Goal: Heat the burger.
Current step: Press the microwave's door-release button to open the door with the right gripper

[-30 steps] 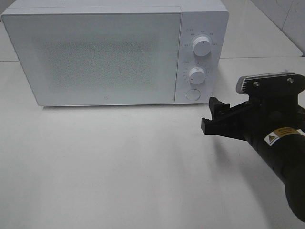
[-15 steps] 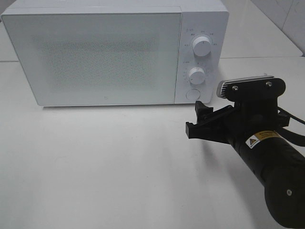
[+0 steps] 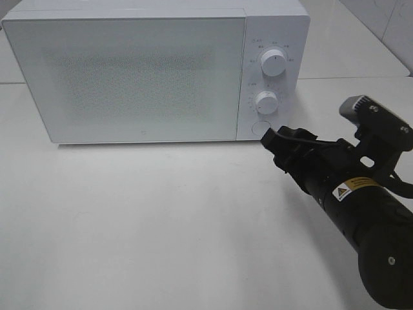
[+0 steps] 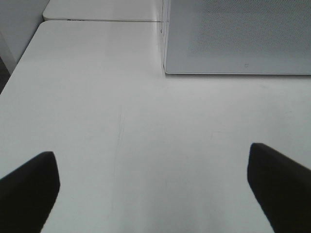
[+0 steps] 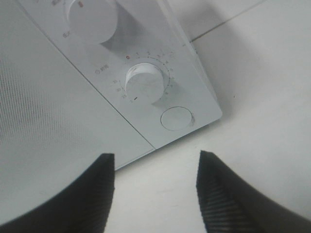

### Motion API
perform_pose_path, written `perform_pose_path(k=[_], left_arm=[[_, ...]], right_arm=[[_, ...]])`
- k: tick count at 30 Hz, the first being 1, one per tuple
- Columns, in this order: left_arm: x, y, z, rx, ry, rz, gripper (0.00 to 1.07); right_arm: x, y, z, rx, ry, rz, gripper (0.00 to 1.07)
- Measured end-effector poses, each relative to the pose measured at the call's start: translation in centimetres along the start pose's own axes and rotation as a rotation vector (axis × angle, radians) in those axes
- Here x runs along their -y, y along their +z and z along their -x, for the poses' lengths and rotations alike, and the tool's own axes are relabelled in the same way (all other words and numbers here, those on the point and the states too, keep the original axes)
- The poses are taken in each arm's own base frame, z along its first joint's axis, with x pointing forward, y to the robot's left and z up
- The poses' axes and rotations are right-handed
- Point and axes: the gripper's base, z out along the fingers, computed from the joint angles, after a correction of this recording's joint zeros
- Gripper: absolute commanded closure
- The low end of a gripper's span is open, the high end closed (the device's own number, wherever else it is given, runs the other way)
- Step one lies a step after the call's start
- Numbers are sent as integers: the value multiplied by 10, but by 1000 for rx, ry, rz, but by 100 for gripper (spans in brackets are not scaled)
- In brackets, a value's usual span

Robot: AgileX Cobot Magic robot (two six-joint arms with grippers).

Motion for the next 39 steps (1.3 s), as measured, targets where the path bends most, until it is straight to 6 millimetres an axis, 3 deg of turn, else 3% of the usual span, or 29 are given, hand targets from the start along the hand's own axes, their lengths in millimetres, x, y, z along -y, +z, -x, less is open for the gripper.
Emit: perform_pose_path(k=[2,3,6,8,14,16,28,39], left_arm=[[0,0,0,0,0,0,9],[0,0,0,0,0,0,9],[0,0,0,0,0,0,9],[0,0,0,0,0,0,9],[0,0,0,0,0,0,9],[0,0,0,0,0,0,9],[0,0,0,0,0,0,9],[0,0,0,0,0,0,9]], right_arm=[[0,0,0,-4,59,-2,70],[1,0,-2,-19,203,-11,77],[1,0,-3,-26,270,-17,80],[3,0,-5,-46,485,-38,90],[3,0,-6,-47,633,-45,96],[3,0,-6,-47,745,-50,106],[-4,4,-6,-47,864,-43,107],[-15,28,-19,-39,887,-55,107]])
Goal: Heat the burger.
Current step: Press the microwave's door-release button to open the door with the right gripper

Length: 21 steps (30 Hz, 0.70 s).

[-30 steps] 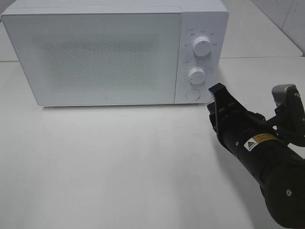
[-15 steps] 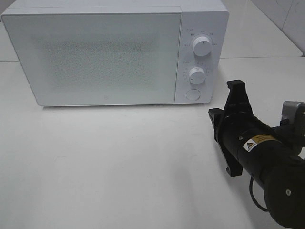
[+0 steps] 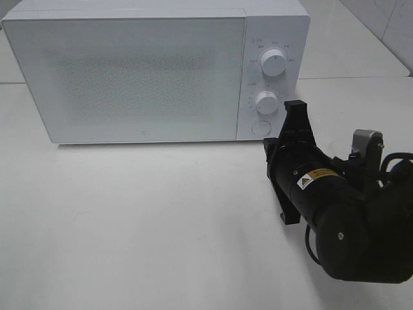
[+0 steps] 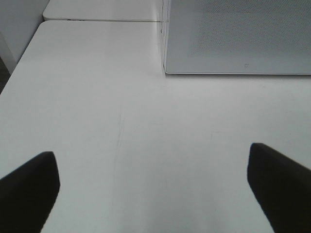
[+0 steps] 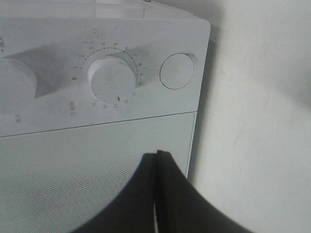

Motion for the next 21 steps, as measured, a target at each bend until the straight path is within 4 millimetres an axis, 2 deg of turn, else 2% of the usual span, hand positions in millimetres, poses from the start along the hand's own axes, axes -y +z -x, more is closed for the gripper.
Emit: perform_pose_path(k=[9,15,21], left_arm=[[0,0,0,0,0,0,9],[0,0,0,0,0,0,9],[0,0,0,0,0,0,9]], right_arm=[[6,23,-5,42,47,-73,107],[-4,45,-1,52,87,-84,107],[-5,63,-2,55,94,-87,107]])
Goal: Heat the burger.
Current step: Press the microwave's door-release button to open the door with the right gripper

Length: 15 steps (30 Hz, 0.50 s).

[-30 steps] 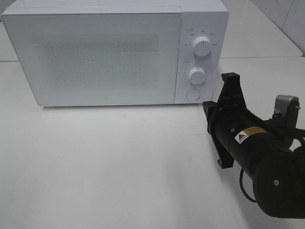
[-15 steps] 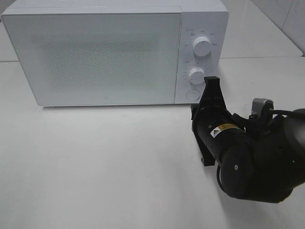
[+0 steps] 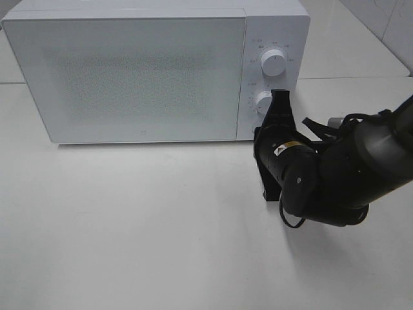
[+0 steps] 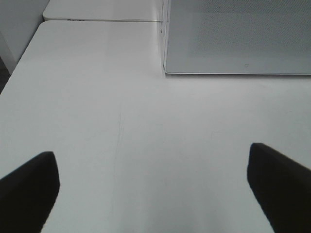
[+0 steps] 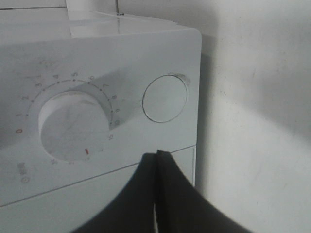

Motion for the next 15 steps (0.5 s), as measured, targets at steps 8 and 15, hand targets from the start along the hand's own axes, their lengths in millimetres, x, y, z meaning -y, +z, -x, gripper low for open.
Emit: perform_pose_path(k=[8,15], left_arm=[[0,0,0,0,0,0,9],[0,0,0,0,0,0,9]], right_arm=[[-1,19,5,23,19,-14,107],[2,30,1,19,36,-18,107]])
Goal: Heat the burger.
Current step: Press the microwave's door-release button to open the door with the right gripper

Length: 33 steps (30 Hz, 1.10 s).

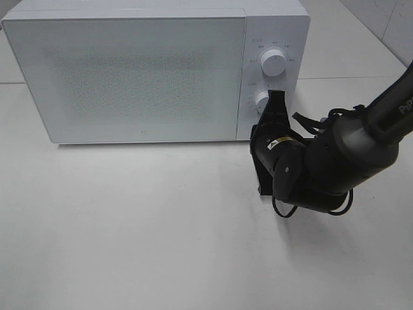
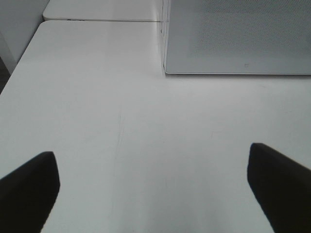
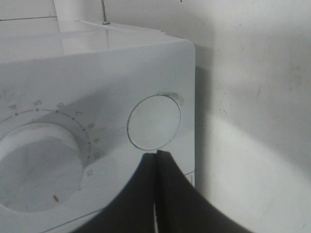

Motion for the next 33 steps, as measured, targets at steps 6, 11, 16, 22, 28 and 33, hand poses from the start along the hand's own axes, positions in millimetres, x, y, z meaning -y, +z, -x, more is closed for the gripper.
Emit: perform_pose_path(k=[6,11,16,22,28,33], left_arm=[[0,0,0,0,0,0,9],[0,0,0,0,0,0,9],[0,0,0,0,0,0,9],[0,0,0,0,0,0,9],[0,0,0,0,0,0,9],[0,0,0,0,0,0,9]], right_arm=[[2,12,0,6,6,-3,107],[7,20,-3,3,22,-7,107],[8,23,-3,8,22,1,107],[5,26,2,31,36,8,107],[4,29,7,46,44,14,107],[3,32,6,53,61,9,107]])
